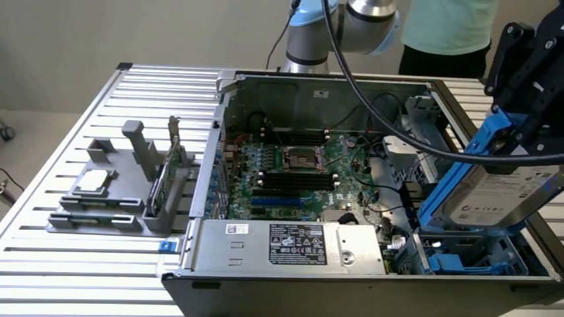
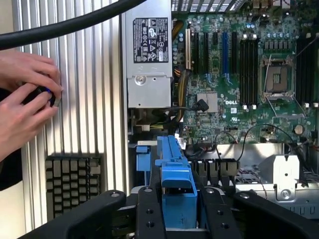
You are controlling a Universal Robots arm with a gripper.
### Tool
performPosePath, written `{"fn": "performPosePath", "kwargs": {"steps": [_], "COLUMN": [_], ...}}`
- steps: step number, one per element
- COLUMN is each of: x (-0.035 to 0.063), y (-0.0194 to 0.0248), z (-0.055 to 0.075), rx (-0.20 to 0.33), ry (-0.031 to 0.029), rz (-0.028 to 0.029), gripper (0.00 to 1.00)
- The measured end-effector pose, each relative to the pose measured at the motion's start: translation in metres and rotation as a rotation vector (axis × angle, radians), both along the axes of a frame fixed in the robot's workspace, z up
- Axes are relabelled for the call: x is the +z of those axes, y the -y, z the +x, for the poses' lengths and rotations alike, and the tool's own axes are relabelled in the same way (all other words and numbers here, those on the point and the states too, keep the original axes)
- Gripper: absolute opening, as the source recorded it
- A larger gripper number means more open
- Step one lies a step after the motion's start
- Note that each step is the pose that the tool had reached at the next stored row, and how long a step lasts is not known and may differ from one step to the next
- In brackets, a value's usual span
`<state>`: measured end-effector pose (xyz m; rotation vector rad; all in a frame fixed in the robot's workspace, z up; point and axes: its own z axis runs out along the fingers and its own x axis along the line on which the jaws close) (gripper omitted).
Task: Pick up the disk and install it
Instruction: 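Pick up the disk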
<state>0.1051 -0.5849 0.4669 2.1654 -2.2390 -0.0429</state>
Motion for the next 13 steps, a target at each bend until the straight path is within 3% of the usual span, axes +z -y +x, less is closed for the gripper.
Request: {"fn": "performPosePath", "kwargs": {"steps": [3, 4, 6, 7, 10, 13], "x": [-0.0051, -0.0062, -0.0074, -0.0080, -0.0095, -0.0107], "y": [0.0020, 0.0033, 0.0055, 0.0055, 0.0055, 0.0056], "z": [0.0071, 0.0081, 0.0101, 0.0103, 0.0107, 0.0109], "rx": [0.000, 0.000, 0.000, 0.000, 0.000, 0.001], "ry": [-0.0006, -0.0043, -0.0192, -0.0220, -0.0221, -0.0155], "rz": [-0.0007, -0.0006, -0.0004, -0.0002, -0.0005, -0.0003], "gripper": [0.33, 0.33, 0.33, 0.33, 0.33, 0.33]}}
